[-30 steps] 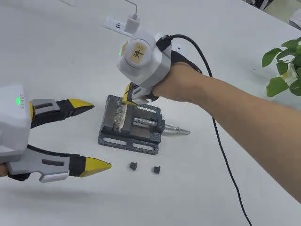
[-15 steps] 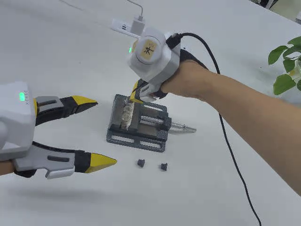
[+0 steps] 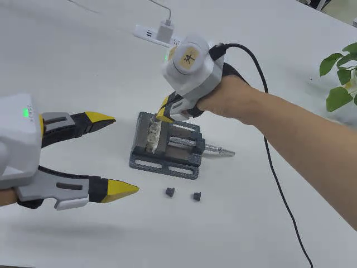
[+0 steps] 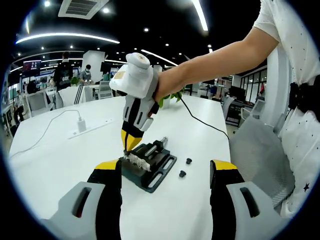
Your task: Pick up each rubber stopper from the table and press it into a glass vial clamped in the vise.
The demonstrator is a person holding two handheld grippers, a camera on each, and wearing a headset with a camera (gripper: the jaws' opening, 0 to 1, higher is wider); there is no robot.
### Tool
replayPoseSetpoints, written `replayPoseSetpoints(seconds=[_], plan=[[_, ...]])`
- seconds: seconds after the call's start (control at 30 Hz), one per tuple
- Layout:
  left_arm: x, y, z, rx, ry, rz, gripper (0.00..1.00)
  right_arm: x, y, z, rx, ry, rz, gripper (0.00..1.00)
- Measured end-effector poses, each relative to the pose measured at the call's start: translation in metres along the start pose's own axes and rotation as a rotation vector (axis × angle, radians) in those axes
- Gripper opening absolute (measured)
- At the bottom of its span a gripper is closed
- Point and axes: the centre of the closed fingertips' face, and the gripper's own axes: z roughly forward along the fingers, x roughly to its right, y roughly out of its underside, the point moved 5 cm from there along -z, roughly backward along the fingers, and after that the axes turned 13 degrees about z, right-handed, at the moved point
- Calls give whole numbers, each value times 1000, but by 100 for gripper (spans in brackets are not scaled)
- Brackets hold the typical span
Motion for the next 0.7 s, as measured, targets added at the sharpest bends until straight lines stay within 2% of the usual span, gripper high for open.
replayPoseSetpoints(seconds=[0.17,0.37,0.5,0.7], plan=[[0,-1,0,-4,5,5,70,1,4,-2,25,-3,29,0],[0,-3,0,-10,11,13,70,-2,6,-13,75,-5,62,0],[0,-4,1,-14,15,18,70,-1,8,-17,107,-3,86,3],[1,-5,0,-21,21,26,70,-6,13,-31,179,-8,140,12]])
